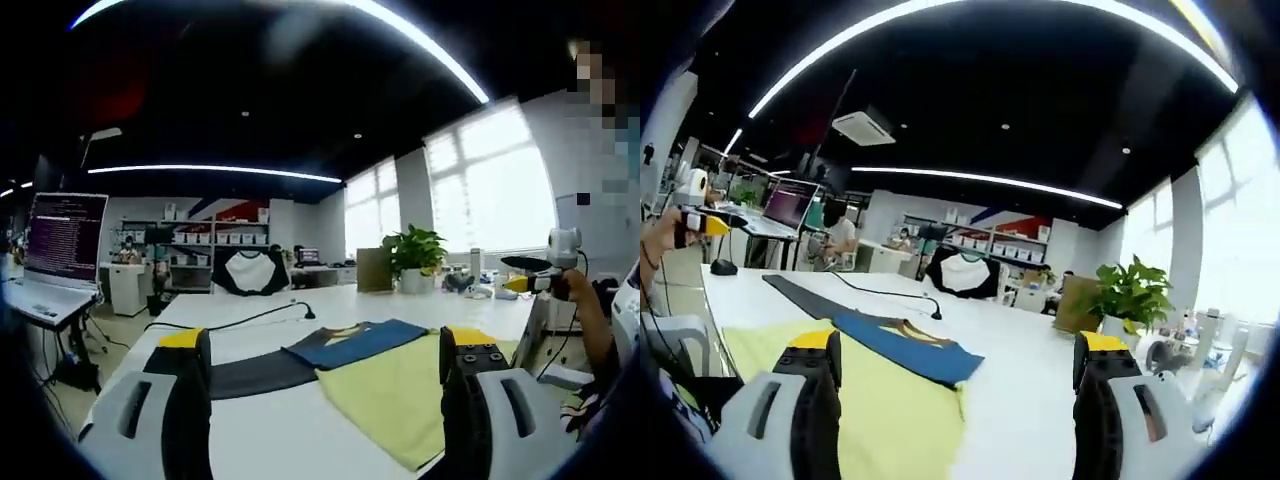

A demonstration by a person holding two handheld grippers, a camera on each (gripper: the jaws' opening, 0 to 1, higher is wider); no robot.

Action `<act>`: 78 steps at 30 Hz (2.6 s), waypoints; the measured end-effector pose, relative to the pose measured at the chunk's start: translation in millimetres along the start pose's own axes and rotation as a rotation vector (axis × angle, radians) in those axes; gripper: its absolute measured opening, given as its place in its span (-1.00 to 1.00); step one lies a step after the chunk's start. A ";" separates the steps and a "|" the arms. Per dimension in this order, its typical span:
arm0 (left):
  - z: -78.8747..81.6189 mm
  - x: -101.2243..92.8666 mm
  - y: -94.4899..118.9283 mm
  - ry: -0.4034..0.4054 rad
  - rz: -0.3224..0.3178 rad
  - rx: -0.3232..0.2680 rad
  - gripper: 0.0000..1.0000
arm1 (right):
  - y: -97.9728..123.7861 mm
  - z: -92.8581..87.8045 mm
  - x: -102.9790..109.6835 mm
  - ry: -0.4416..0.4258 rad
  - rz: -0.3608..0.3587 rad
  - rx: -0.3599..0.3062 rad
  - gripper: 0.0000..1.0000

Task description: Fold the garment on the visible template until the final outline fits inside the template.

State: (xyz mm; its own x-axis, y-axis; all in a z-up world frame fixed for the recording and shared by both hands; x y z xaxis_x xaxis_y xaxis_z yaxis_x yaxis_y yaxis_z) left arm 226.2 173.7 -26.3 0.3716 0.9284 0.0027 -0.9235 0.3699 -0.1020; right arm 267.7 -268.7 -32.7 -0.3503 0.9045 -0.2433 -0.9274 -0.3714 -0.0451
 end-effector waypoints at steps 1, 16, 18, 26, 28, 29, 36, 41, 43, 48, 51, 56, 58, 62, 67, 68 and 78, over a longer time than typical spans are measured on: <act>-0.6 0.3 -0.3 0.000 -0.002 0.003 0.99 | 3.6 1.7 -1.6 0.003 0.000 -0.005 0.99; -14.7 12.3 -4.6 0.006 0.081 0.028 0.99 | 24.4 -1.3 -3.8 0.015 -0.024 0.042 0.99; -16.5 13.9 -5.4 0.019 0.098 0.027 0.99 | 24.9 -1.7 -3.8 0.009 -0.028 0.044 0.99; -19.0 32.8 -11.0 0.026 0.183 0.007 0.99 | 29.1 -6.0 -0.9 0.004 -0.028 0.065 0.99; -18.9 38.7 -12.9 0.032 0.209 0.001 0.99 | 30.7 -7.4 -1.5 0.001 -0.027 0.069 0.99; -18.0 41.0 -14.6 0.033 0.215 -0.005 0.99 | 31.6 -8.1 -2.2 0.000 -0.029 0.071 0.99; -16.4 60.9 -33.5 -0.005 0.237 0.007 0.98 | 36.2 -8.8 -10.4 -0.006 -0.052 0.073 0.99; -21.4 91.6 -52.4 0.001 0.270 0.020 0.96 | 40.0 -8.7 -14.3 -0.014 -0.063 0.074 0.99; -28.9 109.0 -61.7 0.011 0.294 0.041 0.96 | 41.6 -8.7 -15.9 -0.016 -0.068 0.075 0.99; -54.1 146.1 -78.5 0.068 0.339 0.107 0.94 | 46.3 -8.7 -22.3 -0.025 -0.091 0.076 0.99; -69.3 162.4 -85.7 0.123 0.356 0.147 0.92 | 45.9 -10.8 -23.8 -0.029 -0.095 0.085 0.99; -85.5 176.0 -95.7 0.216 0.358 0.181 0.86 | 46.1 -13.2 -25.2 -0.055 -0.098 0.091 0.99; -92.8 183.5 -98.2 0.203 0.381 0.216 0.83 | 48.7 -13.2 -25.3 -0.051 -0.098 0.093 0.99; -111.0 202.0 -101.1 0.123 0.432 0.285 0.83 | 56.1 -10.2 -31.2 -0.063 -0.108 0.079 0.99; -127.8 220.8 -98.1 0.123 0.526 0.272 0.81 | 64.6 -10.9 -41.5 -0.081 -0.143 0.074 0.99; -130.6 221.1 -99.0 0.135 0.514 0.268 0.77 | 66.5 -11.1 -43.7 -0.082 -0.149 0.075 0.99; -156.4 233.2 -96.0 0.151 0.544 0.322 0.63 | 70.3 -11.6 -45.3 -0.076 -0.162 0.077 0.99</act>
State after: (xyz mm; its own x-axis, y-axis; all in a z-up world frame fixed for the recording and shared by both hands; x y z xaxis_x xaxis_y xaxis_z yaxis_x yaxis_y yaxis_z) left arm 416.5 349.1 -171.4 -0.1700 0.9796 -0.1072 -0.9572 -0.1383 0.2541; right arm 219.9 -338.2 -36.0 -0.2019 0.9654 -0.1652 -0.9787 -0.2052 -0.0029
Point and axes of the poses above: the point that each gripper's makers call its tool centre point, and the gripper's own axes: y roughly backward along the fingers, x roughly to its left, z roughly out of its top, the point moved 2 cm from there along y, roughly backward along the fingers, and after that the axes turned 1 degree about y, right-handed, at the moved point
